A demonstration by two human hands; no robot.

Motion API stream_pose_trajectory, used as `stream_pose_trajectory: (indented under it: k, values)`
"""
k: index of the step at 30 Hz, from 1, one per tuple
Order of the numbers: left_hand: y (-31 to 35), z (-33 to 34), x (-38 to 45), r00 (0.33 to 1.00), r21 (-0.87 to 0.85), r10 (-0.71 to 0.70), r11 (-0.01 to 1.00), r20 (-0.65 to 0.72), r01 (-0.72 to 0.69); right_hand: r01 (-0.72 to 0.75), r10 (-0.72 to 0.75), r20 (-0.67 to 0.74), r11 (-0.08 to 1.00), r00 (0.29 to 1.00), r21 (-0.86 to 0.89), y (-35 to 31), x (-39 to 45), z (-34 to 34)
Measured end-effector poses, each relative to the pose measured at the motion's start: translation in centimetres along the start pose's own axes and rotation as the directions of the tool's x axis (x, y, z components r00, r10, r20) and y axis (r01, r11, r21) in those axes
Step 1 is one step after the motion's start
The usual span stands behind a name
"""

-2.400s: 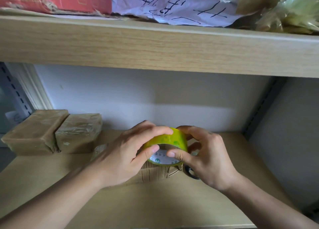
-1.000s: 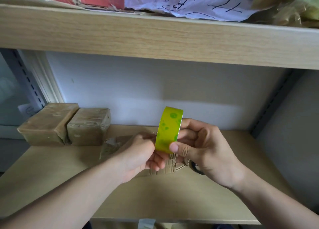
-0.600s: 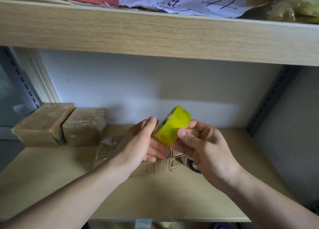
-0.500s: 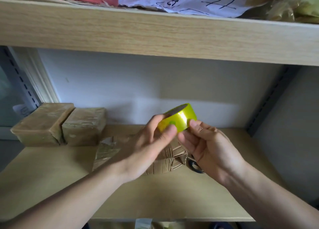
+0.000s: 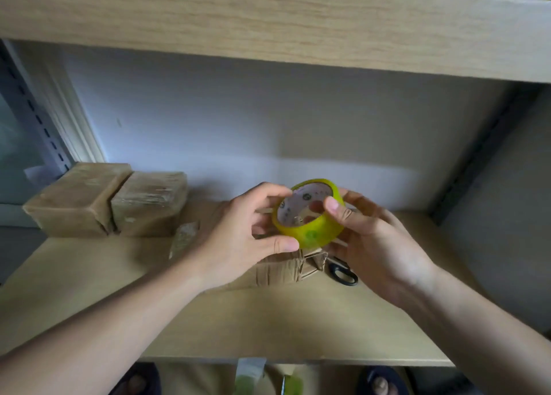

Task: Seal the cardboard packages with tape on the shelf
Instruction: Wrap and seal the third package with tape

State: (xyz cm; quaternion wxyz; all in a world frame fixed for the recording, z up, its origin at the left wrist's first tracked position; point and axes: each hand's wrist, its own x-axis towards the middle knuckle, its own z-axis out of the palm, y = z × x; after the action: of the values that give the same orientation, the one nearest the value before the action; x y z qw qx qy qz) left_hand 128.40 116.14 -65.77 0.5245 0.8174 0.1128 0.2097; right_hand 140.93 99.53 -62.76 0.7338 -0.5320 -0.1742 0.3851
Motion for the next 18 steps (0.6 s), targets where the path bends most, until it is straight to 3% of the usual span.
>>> stream_pose_trajectory:
  k: [1,2,3,5,6,8,10,11,12,15,18]
  values:
    - [-0.2,0.1,-0.1,1.0,0.045,-0.004,0.999,0.021,0.003,0.09,-0.092,-0.073,0.996,0.993,-0.027,-0.1,0.3,-0.3]
    - [-0.3,0.0,-0.3,1.0,0.093,-0.002,0.996,0.03,-0.001,0.193,-0.22,-0.152,0.966,0.964,-0.172,-0.2,0.6,-0.9]
    - [-0.4,-0.1,-0.4,1.0,0.155,0.011,0.988,0.028,-0.015,0.268,-0.368,-0.18,0.868,0.912,-0.417,-0.3,1.3,-2.0]
    - [-0.5,-0.6,-0.6,0.999,0.331,0.05,0.942,0.012,-0.052,0.273,-0.55,-0.072,0.519,0.832,-0.81,0.0,3.1,-5.1]
    - [-0.6,-0.8,-0.6,0.998,0.407,0.066,0.911,0.008,-0.063,0.225,-0.556,-0.035,0.393,0.831,-0.892,0.3,4.0,-6.7]
    - [-0.8,-1.0,-0.7,0.997,0.493,0.069,0.867,0.021,-0.07,0.195,-0.496,0.05,0.245,0.867,-0.95,1.7,5.4,-9.7]
    - [-1.0,-1.2,-0.9,0.996,0.541,0.056,0.837,0.066,-0.083,0.188,-0.346,0.196,-0.057,0.917,-0.981,3.4,6.2,-12.0]
    - [-1.1,-1.2,-1.0,0.995,0.564,0.045,0.821,0.088,-0.087,0.149,-0.257,0.195,-0.188,0.947,-0.971,4.1,6.2,-12.7]
    - [-1.0,-1.2,-1.2,0.993,0.588,0.039,0.803,0.112,-0.098,0.102,-0.226,0.161,-0.252,0.961,-0.962,4.6,5.9,-13.3]
    - [-0.6,-1.1,-1.4,0.988,0.613,0.04,0.78,0.15,-0.125,-0.021,-0.38,0.066,-0.22,0.923,-0.975,4.4,5.2,-13.5]
    - [0.6,-1.0,-1.9,0.987,0.595,0.054,0.792,0.153,-0.135,0.097,-0.494,0.151,-0.133,0.857,-0.986,3.2,3.8,-12.2]
